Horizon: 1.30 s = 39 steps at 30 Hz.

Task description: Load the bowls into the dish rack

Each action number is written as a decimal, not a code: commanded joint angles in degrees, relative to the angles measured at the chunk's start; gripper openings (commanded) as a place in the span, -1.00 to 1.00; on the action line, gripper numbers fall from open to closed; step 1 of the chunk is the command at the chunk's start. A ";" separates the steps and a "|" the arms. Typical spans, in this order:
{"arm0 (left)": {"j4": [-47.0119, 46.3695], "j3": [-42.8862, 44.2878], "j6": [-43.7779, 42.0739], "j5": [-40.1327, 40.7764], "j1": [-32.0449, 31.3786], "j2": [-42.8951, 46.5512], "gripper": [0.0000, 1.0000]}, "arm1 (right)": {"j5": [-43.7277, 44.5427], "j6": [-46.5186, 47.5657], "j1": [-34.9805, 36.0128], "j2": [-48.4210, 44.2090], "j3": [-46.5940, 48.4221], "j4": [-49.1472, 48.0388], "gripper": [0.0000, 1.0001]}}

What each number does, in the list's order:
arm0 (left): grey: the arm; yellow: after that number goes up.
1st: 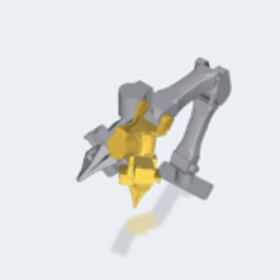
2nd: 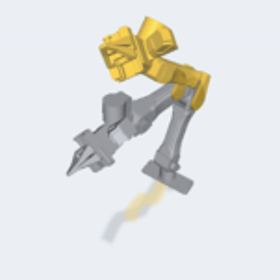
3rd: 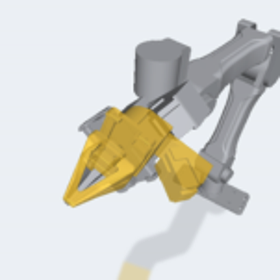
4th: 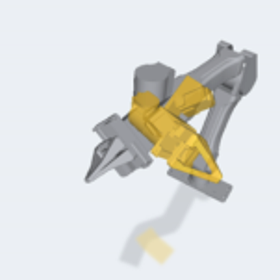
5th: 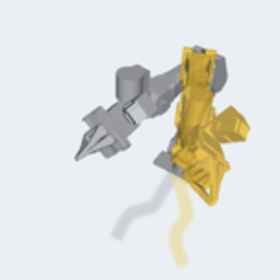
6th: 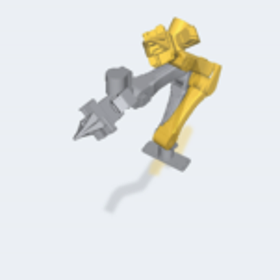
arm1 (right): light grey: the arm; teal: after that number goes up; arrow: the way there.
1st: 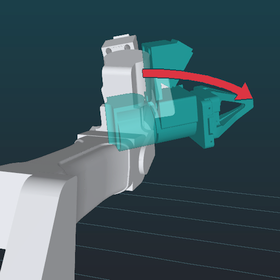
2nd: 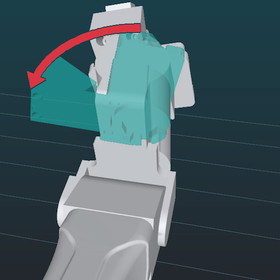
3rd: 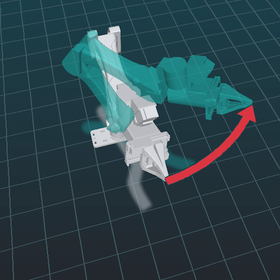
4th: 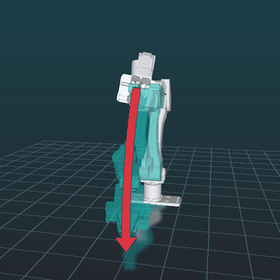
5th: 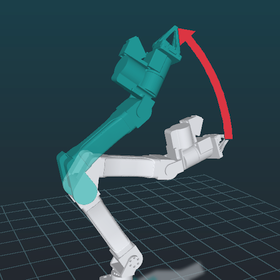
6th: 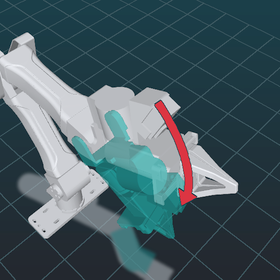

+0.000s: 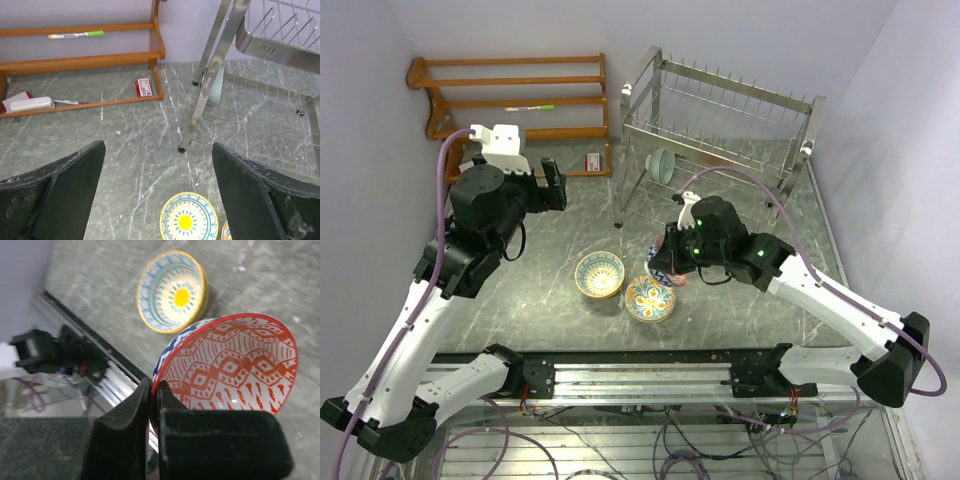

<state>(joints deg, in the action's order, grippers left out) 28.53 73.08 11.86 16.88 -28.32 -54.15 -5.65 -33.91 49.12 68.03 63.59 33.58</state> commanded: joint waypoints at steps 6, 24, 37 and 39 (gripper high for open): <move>-0.77 5.98 -4.20 2.96 -0.25 -0.17 0.98 | -26.25 -9.36 -4.58 5.26 -7.29 -31.01 -1.00; -0.41 11.64 -8.69 2.98 -0.25 -2.47 0.98 | -35.86 -34.76 -15.87 22.53 -14.63 -78.36 -1.00; -1.29 12.97 -12.82 3.72 -0.24 -5.61 0.98 | -33.93 -45.76 -24.84 38.30 -7.97 -101.13 -1.00; -1.46 13.17 -12.85 3.40 -0.20 -6.21 0.98 | -33.38 -45.84 -26.33 39.50 -6.68 -102.12 -1.00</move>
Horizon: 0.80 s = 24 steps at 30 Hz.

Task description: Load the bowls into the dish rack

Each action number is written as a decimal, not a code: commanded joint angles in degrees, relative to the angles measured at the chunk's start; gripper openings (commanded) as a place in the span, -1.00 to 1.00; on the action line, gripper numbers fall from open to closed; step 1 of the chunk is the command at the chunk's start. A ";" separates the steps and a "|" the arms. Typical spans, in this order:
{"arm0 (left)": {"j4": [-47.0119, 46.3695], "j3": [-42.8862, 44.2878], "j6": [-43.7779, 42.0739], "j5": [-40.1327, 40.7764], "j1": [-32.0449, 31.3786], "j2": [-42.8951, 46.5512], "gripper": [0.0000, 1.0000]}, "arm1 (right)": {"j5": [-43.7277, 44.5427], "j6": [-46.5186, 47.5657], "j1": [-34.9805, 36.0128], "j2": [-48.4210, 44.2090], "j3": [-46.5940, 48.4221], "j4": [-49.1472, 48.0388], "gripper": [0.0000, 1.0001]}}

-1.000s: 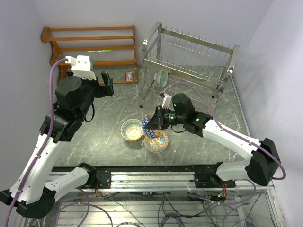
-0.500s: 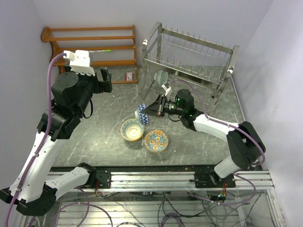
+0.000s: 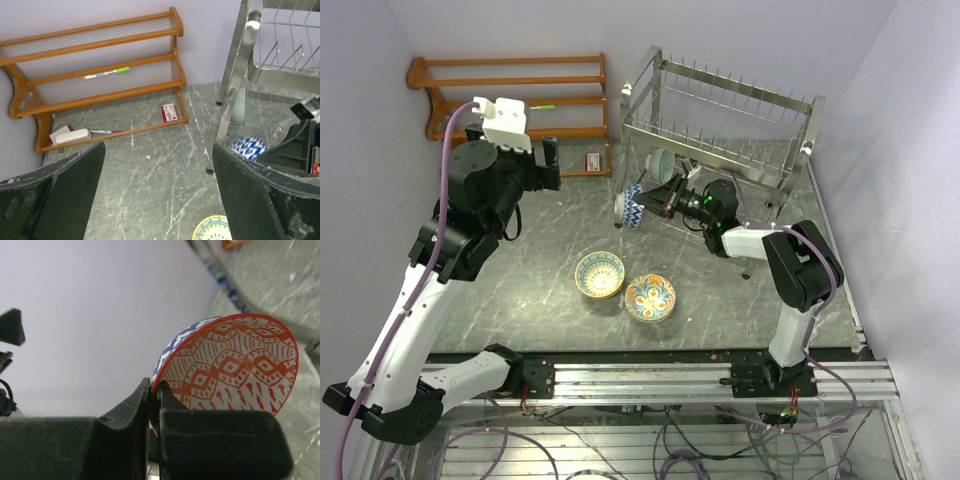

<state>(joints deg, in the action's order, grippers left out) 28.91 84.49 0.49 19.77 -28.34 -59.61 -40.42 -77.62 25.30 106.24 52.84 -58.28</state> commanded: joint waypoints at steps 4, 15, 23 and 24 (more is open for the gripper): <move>-1.99 1.83 -1.38 0.36 -0.22 -1.64 0.98 | 3.30 -1.28 -5.42 3.11 6.81 -10.11 -1.00; -2.00 0.36 -1.28 0.03 -0.23 -3.13 0.98 | 4.64 -1.50 -12.11 13.53 13.29 -15.21 -1.00; -2.40 -0.16 -0.96 -0.37 -0.22 -4.61 0.98 | 6.18 -0.74 -17.39 14.67 13.06 -17.32 -1.00; -2.49 -0.12 -0.93 -0.44 -0.22 -4.88 0.98 | 6.23 -0.62 -17.80 14.73 13.20 -17.31 -1.00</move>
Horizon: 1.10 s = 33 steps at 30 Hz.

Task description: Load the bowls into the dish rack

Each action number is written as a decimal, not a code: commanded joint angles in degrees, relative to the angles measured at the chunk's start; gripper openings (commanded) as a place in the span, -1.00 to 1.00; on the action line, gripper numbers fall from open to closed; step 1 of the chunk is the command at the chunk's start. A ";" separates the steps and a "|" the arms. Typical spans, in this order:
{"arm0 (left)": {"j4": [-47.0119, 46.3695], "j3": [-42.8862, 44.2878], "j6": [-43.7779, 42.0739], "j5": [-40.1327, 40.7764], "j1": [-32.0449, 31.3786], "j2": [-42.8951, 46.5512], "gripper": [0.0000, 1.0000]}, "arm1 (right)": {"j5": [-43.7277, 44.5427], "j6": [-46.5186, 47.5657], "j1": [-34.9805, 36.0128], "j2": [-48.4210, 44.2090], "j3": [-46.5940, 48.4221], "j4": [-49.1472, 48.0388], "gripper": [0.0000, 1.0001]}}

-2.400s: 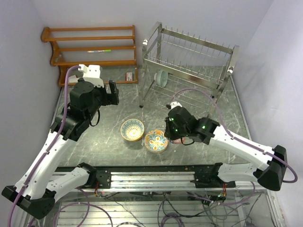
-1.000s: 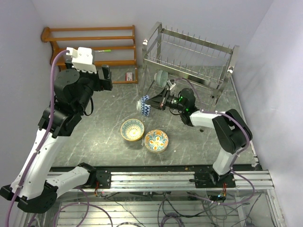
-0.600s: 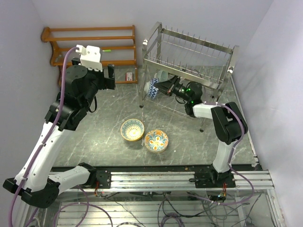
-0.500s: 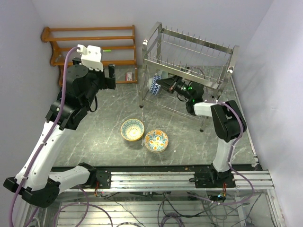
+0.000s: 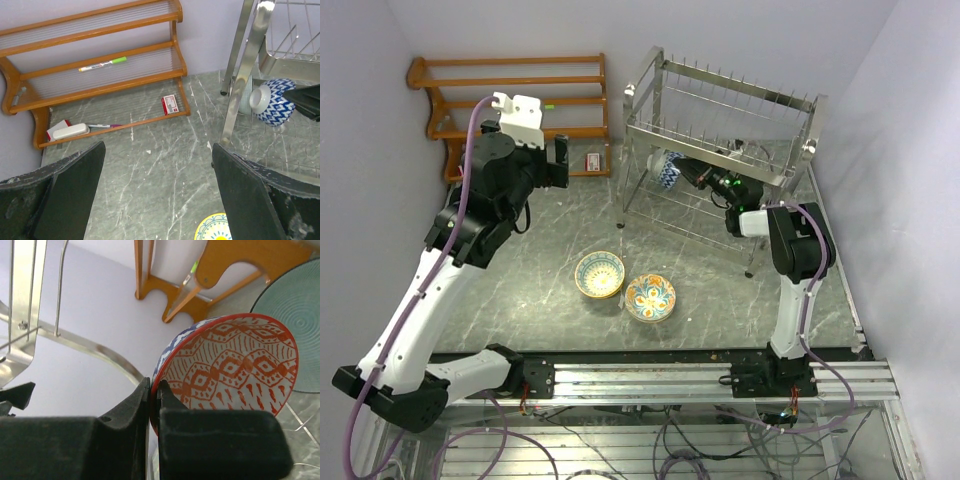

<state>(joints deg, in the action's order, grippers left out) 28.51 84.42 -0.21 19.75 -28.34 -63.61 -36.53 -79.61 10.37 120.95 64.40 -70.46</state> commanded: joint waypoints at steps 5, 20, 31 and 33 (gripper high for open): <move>-2.48 -0.05 0.01 -0.65 -0.23 -1.97 0.98 | 2.36 1.75 -4.23 0.74 2.49 -6.41 -1.00; -2.40 0.83 0.08 -0.66 -0.23 -4.56 0.98 | 5.26 -0.05 -6.06 9.53 6.35 -12.81 -1.00; -2.88 1.07 0.21 -1.20 -0.22 -6.47 0.98 | 4.46 -6.77 -6.42 16.87 10.62 -19.49 -1.00; -2.91 1.01 0.21 -1.20 -0.23 -6.66 0.98 | 3.95 -7.71 -6.35 17.69 11.12 -19.78 -1.00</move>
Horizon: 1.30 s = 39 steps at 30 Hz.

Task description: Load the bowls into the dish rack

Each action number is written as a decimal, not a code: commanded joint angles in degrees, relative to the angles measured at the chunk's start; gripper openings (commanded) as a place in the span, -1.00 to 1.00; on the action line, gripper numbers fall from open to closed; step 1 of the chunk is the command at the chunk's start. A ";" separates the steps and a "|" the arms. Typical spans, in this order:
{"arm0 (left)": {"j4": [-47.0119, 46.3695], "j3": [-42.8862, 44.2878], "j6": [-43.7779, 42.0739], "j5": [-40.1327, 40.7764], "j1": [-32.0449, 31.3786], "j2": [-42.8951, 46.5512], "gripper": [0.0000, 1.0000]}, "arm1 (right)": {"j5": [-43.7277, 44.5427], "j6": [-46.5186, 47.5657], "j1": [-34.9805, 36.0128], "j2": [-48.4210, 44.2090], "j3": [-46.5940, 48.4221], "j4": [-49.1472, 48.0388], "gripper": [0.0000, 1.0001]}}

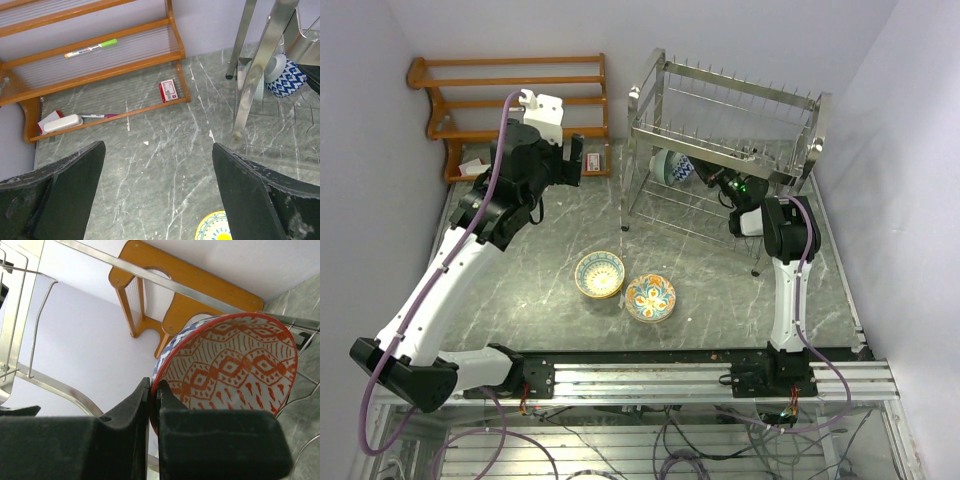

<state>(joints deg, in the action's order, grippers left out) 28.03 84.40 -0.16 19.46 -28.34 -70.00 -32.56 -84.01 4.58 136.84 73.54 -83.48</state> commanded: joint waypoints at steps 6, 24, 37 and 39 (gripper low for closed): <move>-2.78 1.03 0.25 -1.07 -0.23 -0.66 0.98 | -0.23 -4.84 -0.54 2.64 1.65 -5.48 -1.00; -2.78 0.24 0.25 -1.18 -0.23 0.88 0.98 | 0.44 0.56 -0.46 -2.12 -0.27 4.92 -0.23; -2.71 -0.18 0.15 -1.21 -0.18 2.40 0.98 | -0.18 0.77 -0.46 -5.22 0.12 2.88 0.04; -2.87 -0.36 0.25 -1.42 -0.22 2.54 0.98 | -1.48 0.29 -0.22 -5.16 1.34 1.88 0.04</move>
<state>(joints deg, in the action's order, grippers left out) 27.33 84.36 -0.16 19.20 -28.34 -68.69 -32.29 -83.50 4.69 133.47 72.18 -77.47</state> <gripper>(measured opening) 0.989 0.516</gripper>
